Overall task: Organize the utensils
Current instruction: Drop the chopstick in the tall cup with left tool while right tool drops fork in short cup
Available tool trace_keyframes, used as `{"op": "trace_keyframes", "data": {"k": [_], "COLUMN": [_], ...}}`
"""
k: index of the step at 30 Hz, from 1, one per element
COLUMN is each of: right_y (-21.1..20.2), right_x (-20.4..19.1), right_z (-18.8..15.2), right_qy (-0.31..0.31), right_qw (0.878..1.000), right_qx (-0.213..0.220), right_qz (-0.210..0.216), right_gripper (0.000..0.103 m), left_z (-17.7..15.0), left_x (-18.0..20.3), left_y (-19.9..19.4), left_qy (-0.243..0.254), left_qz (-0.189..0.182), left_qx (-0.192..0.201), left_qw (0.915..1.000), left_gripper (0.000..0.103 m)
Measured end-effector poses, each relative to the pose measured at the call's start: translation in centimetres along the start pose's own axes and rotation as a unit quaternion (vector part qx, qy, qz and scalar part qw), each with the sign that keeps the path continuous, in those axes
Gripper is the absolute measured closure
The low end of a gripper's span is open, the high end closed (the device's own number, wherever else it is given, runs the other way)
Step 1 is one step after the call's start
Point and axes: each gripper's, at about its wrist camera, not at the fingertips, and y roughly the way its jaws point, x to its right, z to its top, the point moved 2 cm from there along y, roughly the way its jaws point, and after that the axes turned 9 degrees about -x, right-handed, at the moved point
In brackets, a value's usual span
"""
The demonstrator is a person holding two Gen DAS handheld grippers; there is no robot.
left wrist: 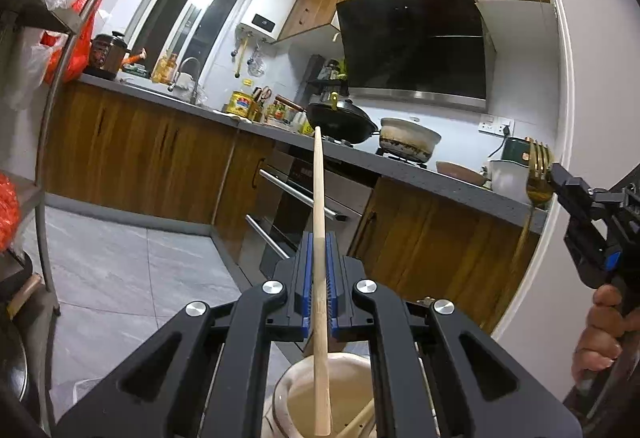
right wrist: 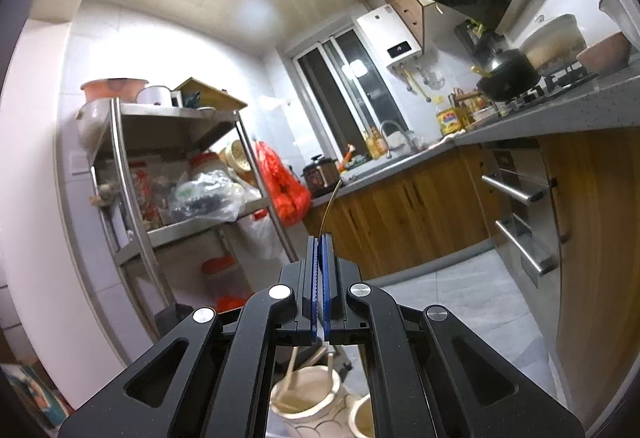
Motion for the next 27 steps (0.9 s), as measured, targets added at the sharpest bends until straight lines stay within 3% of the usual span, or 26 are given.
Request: {"op": "trace_keyframes", "data": {"k": [9,16,25,27], "right_y": [1.8,3.8,6.4,6.6], "right_x": [1.0,2.6,4.1,4.4], "right_z": [-1.3,-3.1,-5.5,-5.7], "right_qy": [0.006,0.031,0.037,0.036], "right_qw": [1.000,0.997,0.990,0.990], "right_qx": [-0.019,-0.067,-0.133,-0.131], "right_qz": [-0.009,-0.007,-0.042,-0.042], "right_gripper": [0.100,0.100,0.100,0.100], "left_z": [-0.6,-0.5,-0.6,-0.7], "left_x": [-0.8,-0.7,-0.1,0.1], "left_y": [-0.4,-0.9,-1.3,-1.3], "left_qy": [0.004,0.014,0.033,0.038], "left_qz": [-0.001,0.016,0.042,0.049], "left_qx": [-0.013,-0.020,-0.030,-0.034], "left_qw": [0.9999,0.9996,0.9981,0.9975], "left_gripper": [0.097,0.097,0.097,0.097]}}
